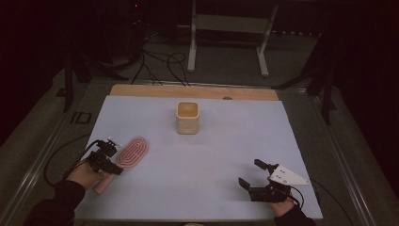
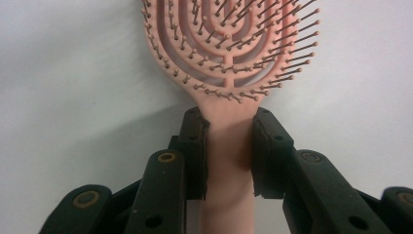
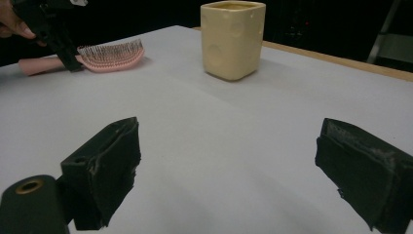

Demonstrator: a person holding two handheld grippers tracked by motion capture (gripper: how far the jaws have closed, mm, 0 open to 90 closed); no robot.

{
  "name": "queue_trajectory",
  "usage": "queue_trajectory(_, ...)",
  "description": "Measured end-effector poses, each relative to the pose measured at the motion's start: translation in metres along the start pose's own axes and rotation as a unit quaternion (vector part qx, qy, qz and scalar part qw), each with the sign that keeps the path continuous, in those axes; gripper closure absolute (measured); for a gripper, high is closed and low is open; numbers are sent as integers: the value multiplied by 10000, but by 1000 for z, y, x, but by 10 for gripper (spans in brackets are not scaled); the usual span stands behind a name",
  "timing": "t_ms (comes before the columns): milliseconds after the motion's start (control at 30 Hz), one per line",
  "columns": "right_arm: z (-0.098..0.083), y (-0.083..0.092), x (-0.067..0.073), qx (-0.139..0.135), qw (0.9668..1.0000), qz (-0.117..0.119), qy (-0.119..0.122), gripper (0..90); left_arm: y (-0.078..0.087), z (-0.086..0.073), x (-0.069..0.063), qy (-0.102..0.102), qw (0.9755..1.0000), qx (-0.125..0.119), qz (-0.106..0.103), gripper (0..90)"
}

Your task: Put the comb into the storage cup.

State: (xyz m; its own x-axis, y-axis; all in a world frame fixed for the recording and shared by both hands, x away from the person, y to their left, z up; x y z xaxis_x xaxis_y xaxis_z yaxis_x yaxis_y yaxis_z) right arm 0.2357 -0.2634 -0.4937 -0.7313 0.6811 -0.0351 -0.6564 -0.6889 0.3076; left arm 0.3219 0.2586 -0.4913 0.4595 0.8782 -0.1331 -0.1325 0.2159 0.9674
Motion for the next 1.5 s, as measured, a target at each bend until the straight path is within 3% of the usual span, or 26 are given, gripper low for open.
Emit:
queue_trajectory(133,0,0,0,18,10000,5,27,90,3,1,-2,-13,10000,-89,-31,714)
queue_trajectory(300,0,0,0,10,10000,10,33,90,11,5,-9,-104,9990,-430,-77,714)
queue_trajectory(700,0,0,0,8,10000,11,21,90,19,11,-25,-216,9941,-1022,-277,714)
queue_trajectory(833,-1,-1,0,21,10000,21,25,90,20,13,-31,-275,9909,-1265,-375,714)
queue_trajectory(1167,0,0,-1,-6,10000,26,4,90,20,15,-46,-485,9856,-1555,-446,713)
queue_trajectory(1500,0,0,0,-4,10000,10,18,90,22,17,-60,-671,9760,-2002,-536,714)
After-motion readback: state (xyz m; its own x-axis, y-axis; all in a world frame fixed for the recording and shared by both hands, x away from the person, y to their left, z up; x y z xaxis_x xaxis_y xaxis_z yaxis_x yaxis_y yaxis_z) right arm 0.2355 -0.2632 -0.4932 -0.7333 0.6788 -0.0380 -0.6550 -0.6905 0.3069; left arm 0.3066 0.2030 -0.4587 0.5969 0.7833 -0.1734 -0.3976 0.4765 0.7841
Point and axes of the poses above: each handheld gripper's, and its own axes: y roughly backward along the jaws, z roughly out of its top, x roughly to its left, the point moved 1 cm from there along -y, roughly forward along the jaws, and after that the axes turned 5 degrees about y, right-handed, at the moved point
